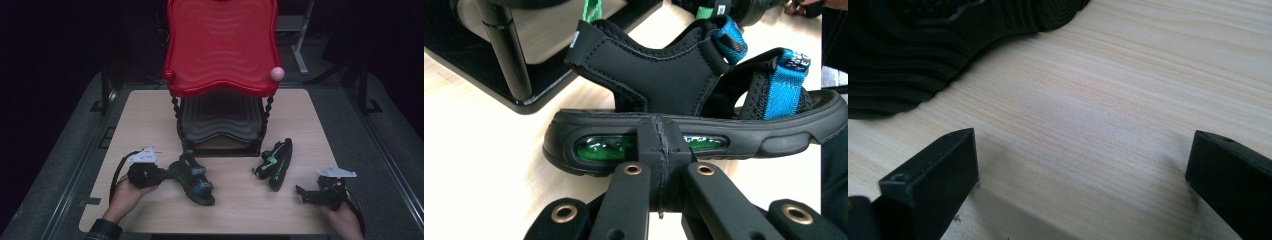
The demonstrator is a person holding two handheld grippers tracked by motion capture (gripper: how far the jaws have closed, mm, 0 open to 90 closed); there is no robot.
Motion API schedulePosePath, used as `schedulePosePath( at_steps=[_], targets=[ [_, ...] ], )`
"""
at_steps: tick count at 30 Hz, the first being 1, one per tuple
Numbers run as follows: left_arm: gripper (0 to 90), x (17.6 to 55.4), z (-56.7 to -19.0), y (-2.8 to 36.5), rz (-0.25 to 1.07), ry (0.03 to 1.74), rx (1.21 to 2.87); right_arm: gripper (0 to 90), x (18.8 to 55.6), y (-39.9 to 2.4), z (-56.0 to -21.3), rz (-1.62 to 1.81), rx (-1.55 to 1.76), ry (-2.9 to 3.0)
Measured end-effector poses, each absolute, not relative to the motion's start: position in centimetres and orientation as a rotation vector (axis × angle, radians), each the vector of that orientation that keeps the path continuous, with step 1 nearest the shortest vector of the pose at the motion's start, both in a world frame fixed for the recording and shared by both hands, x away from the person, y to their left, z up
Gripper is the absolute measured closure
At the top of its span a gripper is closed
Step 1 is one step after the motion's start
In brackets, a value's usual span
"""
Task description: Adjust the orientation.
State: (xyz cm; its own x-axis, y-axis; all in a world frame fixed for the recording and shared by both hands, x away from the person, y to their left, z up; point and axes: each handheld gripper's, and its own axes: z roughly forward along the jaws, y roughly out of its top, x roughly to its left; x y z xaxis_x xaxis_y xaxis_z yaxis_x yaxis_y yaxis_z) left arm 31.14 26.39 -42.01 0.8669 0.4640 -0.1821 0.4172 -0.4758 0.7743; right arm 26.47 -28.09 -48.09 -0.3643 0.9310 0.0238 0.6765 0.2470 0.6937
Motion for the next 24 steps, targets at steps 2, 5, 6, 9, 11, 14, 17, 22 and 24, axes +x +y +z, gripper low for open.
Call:
schedulePosePath(
  at_steps=[2, 5, 6, 9, 11, 14, 17, 22, 24],
  targets=[
    [90.0, 31.0, -42.1, 26.4, 0.057, 0.639, 2.131, 0.0, 26.5, -28.1, -48.1, 0.880, 1.470, 2.132],
    [90.0, 30.8, -42.3, 26.4, 0.041, 0.636, 2.133, 0.0, 26.5, -28.1, -48.1, 0.880, 1.470, 2.132],
    [90.0, 30.8, -42.4, 26.5, 0.037, 0.639, 2.137, 0.0, 26.5, -28.1, -48.1, 0.880, 1.470, 2.132],
    [90.0, 30.7, -42.7, 26.8, 0.020, 0.642, 2.144, 0.0, 26.5, -28.1, -48.1, 0.880, 1.470, 2.132],
    [90.0, 30.5, -42.9, 27.0, 0.013, 0.642, 2.164, 0.0, 26.5, -28.1, -48.1, 0.880, 1.470, 2.132],
    [90.0, 30.3, -43.5, 27.2, 0.015, 0.650, 2.212, 0.0, 26.5, -28.1, -48.1, 0.880, 1.470, 2.132],
    [90.0, 30.4, -44.3, 27.2, 0.010, 0.672, 2.261, 0.0, 26.5, -28.1, -48.1, 0.880, 1.470, 2.132],
    [90.0, 30.3, -44.5, 26.6, -0.025, 0.647, 2.285, 0.0, 26.5, -28.1, -48.1, 0.881, 1.470, 2.131],
    [90.0, 30.3, -44.5, 26.6, -0.021, 0.647, 2.291, 0.0, 26.5, -28.1, -48.1, 0.881, 1.472, 2.131]
  ],
)
